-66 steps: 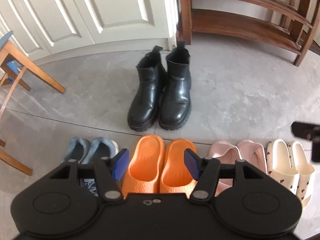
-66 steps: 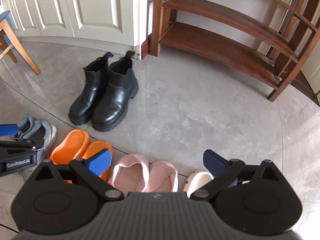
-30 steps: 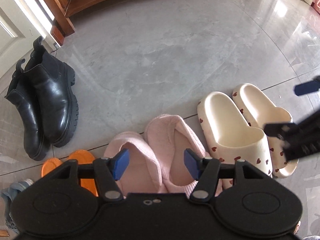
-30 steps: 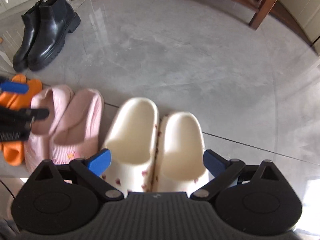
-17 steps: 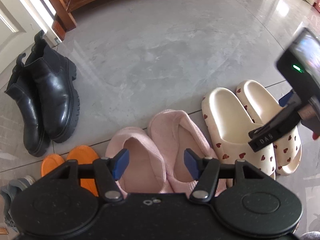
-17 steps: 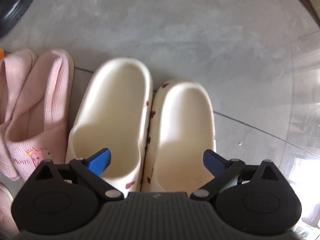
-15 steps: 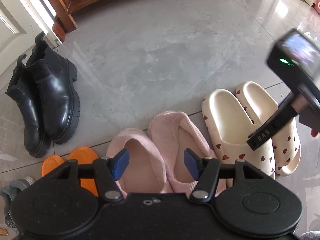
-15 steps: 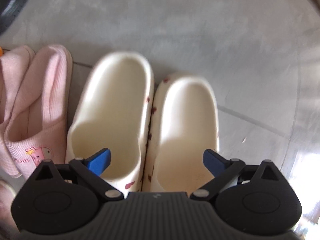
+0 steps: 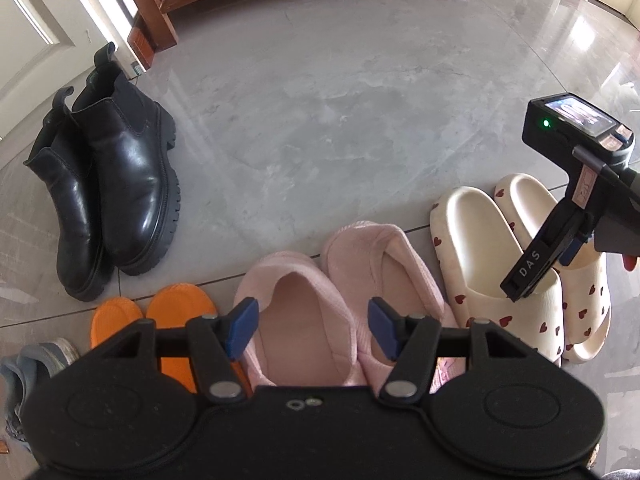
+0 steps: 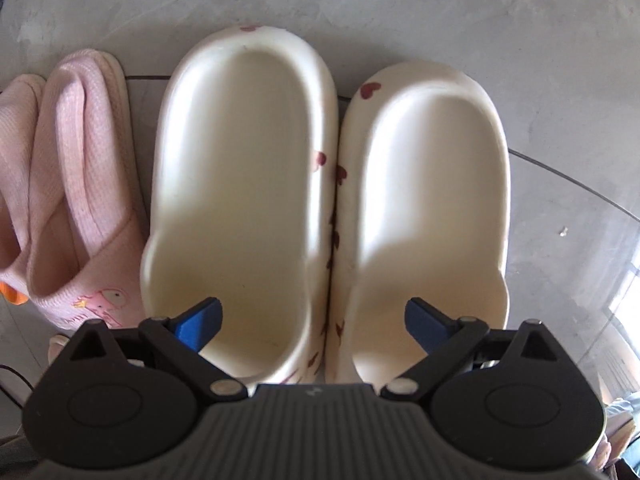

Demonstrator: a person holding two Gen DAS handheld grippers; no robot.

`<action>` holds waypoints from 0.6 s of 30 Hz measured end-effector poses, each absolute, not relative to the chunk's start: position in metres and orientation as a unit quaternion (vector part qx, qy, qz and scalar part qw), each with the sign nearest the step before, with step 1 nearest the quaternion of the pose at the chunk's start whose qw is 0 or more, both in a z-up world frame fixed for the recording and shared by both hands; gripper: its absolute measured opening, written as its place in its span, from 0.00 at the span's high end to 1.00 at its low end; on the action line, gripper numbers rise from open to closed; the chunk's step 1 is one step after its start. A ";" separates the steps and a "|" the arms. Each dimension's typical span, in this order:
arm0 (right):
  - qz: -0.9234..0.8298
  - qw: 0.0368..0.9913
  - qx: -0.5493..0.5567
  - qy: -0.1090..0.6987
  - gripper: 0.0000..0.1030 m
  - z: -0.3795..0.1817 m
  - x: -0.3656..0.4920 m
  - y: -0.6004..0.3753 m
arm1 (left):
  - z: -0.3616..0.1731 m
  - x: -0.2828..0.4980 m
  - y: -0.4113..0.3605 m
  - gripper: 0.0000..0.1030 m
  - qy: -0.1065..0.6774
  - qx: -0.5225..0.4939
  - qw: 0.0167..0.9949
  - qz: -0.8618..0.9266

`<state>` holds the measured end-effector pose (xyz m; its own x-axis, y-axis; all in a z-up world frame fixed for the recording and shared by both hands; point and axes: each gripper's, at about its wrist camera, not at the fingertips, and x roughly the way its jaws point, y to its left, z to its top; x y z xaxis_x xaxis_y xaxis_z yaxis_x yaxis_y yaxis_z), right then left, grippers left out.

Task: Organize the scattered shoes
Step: 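Close the right gripper on the inner edges of both cream slides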

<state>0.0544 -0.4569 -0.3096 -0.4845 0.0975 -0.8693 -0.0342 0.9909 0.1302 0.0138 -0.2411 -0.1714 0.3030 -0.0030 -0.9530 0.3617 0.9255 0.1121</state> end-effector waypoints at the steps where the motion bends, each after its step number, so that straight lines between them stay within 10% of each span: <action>1: 0.065 0.510 0.026 0.857 0.20 -0.310 0.054 -0.457 | -0.172 0.014 -0.242 0.41 0.579 0.156 0.792 -0.117; 13: 0.076 0.544 -0.026 0.835 0.69 -0.292 0.040 -0.451 | -0.170 0.011 -0.242 0.41 0.576 0.157 0.793 -0.120; 18: 0.072 0.554 -0.026 0.829 0.71 -0.288 0.037 -0.450 | -0.167 0.010 -0.239 0.41 0.574 0.151 0.796 -0.120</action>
<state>0.0371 -0.4500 -0.2877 -0.3842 0.0375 -0.9225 -0.1228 0.9882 0.0913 0.0096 -0.2385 -0.1670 0.3128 -0.0175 -0.9497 0.3651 0.9252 0.1032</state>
